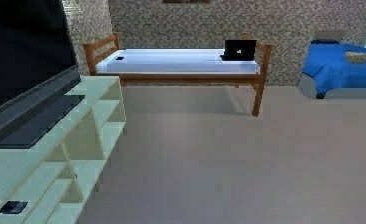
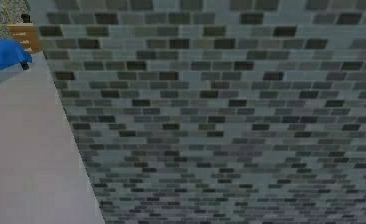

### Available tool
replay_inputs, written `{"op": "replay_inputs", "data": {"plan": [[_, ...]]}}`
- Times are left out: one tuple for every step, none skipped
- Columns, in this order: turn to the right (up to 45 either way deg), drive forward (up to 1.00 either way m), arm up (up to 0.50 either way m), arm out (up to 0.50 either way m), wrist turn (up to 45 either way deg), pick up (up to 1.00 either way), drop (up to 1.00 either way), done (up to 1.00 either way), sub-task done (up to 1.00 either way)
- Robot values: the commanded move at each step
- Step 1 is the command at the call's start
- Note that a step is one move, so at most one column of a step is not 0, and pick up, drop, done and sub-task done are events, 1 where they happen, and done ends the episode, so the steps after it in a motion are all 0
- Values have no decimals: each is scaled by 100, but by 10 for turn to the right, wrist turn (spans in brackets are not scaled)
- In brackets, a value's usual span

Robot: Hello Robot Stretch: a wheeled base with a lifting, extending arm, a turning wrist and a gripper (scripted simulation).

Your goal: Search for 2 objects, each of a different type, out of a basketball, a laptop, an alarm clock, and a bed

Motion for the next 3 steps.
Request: {"op": "replay_inputs", "data": {"plan": [[-30,0,0,0,0,0,0,0,0],[0,100,0,0,0,0,0,0,0],[-30,0,0,0,0,0,0,0,0]]}}
